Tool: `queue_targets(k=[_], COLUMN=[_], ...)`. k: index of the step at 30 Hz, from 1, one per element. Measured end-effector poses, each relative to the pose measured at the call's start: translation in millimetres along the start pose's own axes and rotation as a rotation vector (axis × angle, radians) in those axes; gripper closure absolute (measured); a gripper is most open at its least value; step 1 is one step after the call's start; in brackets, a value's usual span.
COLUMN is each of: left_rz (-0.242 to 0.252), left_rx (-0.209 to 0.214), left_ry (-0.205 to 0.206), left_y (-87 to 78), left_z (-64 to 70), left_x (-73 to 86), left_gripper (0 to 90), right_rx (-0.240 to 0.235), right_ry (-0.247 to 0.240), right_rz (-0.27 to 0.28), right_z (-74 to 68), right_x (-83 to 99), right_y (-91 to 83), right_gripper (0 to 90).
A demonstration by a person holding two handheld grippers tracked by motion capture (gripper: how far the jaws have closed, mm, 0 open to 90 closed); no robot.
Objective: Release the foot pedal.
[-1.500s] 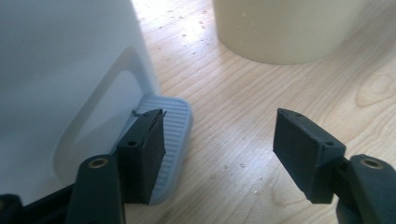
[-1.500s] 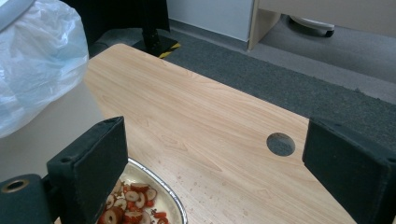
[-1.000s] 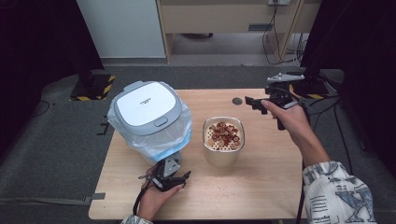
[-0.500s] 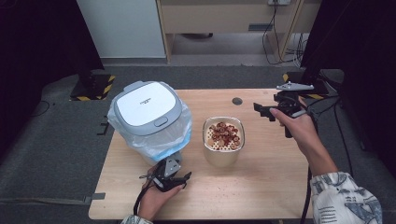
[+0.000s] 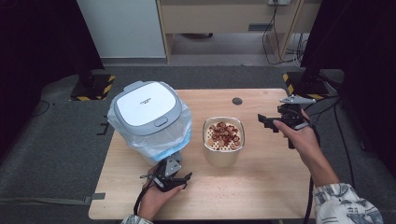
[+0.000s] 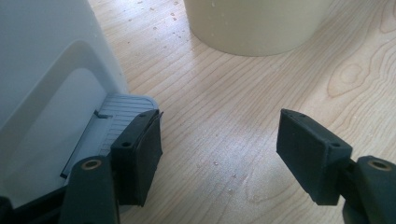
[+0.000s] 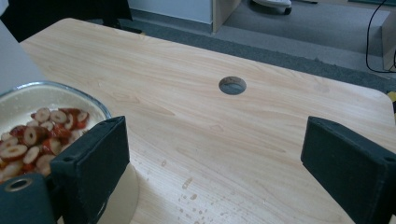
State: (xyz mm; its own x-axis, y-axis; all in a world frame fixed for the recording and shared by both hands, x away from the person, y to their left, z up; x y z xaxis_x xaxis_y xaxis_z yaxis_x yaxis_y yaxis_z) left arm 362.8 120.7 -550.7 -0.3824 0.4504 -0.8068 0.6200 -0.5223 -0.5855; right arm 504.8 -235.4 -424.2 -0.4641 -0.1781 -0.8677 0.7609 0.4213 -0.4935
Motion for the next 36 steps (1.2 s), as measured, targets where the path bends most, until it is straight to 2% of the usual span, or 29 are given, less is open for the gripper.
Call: queue_targets(k=[8, 20, 30, 36], left_rz=[0.004, 0.006, 0.006, -0.001], left_rx=[0.002, 0.002, 0.003, 0.007], left_ry=[0.0, 0.002, 0.0, 0.008], left_y=[1.1, 1.3, 1.5, 2.7], left_z=[1.1, 1.5, 1.8, 3.3], left_x=[-0.4, -0.5, -0.5, 0.2], left_gripper=[29.4, 29.1, 29.0, 28.9], right_rx=[0.007, 0.012, 0.003, 0.012], right_ry=[-0.003, 0.004, 0.006, 0.004], right_rz=[-0.009, -0.052, -0.082, -0.135], right_z=[1.4, 2.0, -0.6, -3.4], right_x=[21.3, 60.5, 82.2, 97.8], right_y=[2.6, 7.2, 12.7, 20.0], right_gripper=[9.1, 9.2, 9.5, 9.6])
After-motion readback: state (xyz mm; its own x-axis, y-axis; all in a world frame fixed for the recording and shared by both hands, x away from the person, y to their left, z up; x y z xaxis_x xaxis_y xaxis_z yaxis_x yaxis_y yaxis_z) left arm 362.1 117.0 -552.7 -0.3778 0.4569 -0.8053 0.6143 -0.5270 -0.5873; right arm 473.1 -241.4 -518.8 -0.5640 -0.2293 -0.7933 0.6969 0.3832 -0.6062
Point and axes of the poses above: each handheld gripper's, and its own axes: y roughly forward along the jaws, x roughly out of its underside, z roughly to its right, the point moved 6 cm from there along y, roughly forward along the jaws, and after that the axes turned 3 degrees about z, right-handed, at the moved point
